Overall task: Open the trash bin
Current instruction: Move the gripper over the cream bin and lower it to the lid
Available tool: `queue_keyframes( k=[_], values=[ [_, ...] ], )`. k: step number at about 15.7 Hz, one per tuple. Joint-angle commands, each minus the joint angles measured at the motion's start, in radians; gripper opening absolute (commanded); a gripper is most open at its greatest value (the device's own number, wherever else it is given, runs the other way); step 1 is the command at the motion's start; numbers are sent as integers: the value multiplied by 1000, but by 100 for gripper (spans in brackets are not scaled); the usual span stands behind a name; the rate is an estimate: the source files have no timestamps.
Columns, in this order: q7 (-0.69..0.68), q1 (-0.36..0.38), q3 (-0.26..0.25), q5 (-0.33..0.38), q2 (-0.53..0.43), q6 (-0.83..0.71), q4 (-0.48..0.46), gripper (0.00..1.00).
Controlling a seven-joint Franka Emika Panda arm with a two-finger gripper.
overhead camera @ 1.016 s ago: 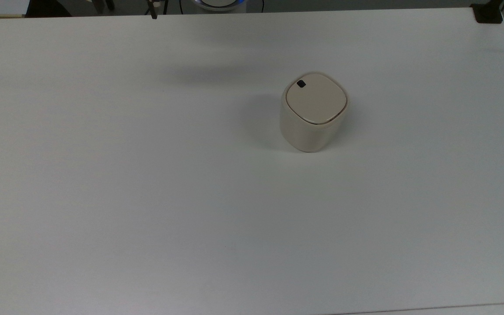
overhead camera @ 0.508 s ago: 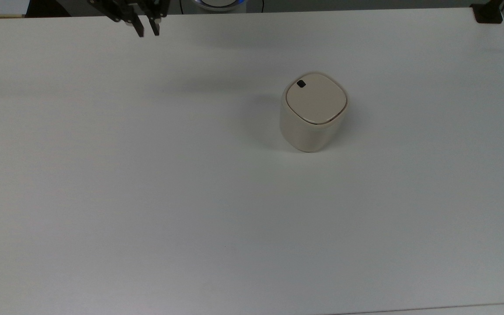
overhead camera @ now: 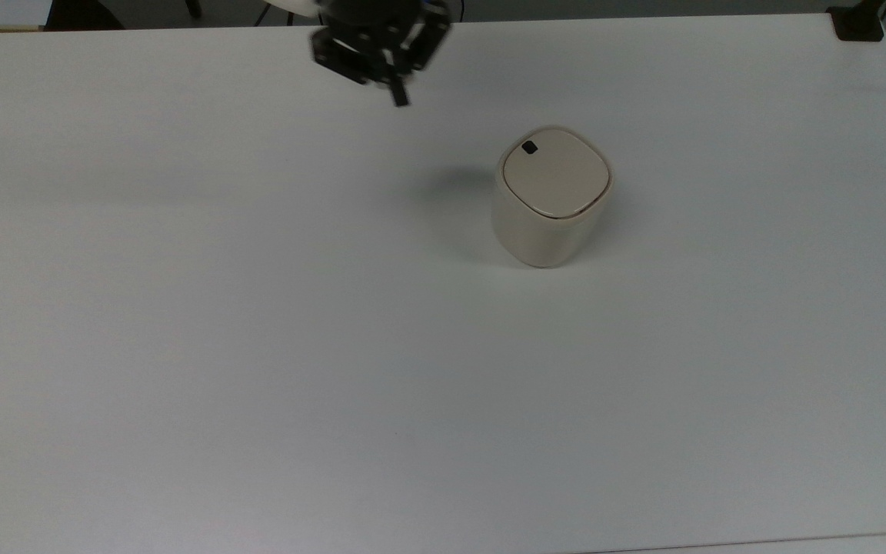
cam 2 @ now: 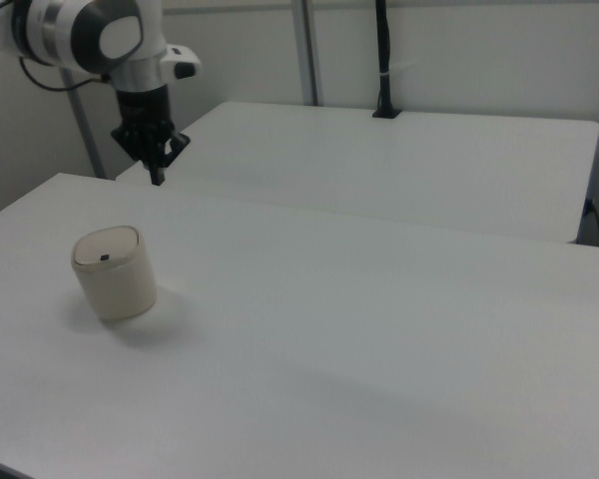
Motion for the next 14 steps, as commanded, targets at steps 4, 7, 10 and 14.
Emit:
queue_keyframes(
  k=[4, 7, 10, 14],
  values=[
    [211, 248, -90, -32, 62, 73, -2, 0],
    [314, 324, -88, -68, 120, 81, -2, 0],
    [341, 361, -87, -72, 149, 142, -27, 0],
    [156, 365, -79, -118, 151, 115, -65, 0]
  ],
)
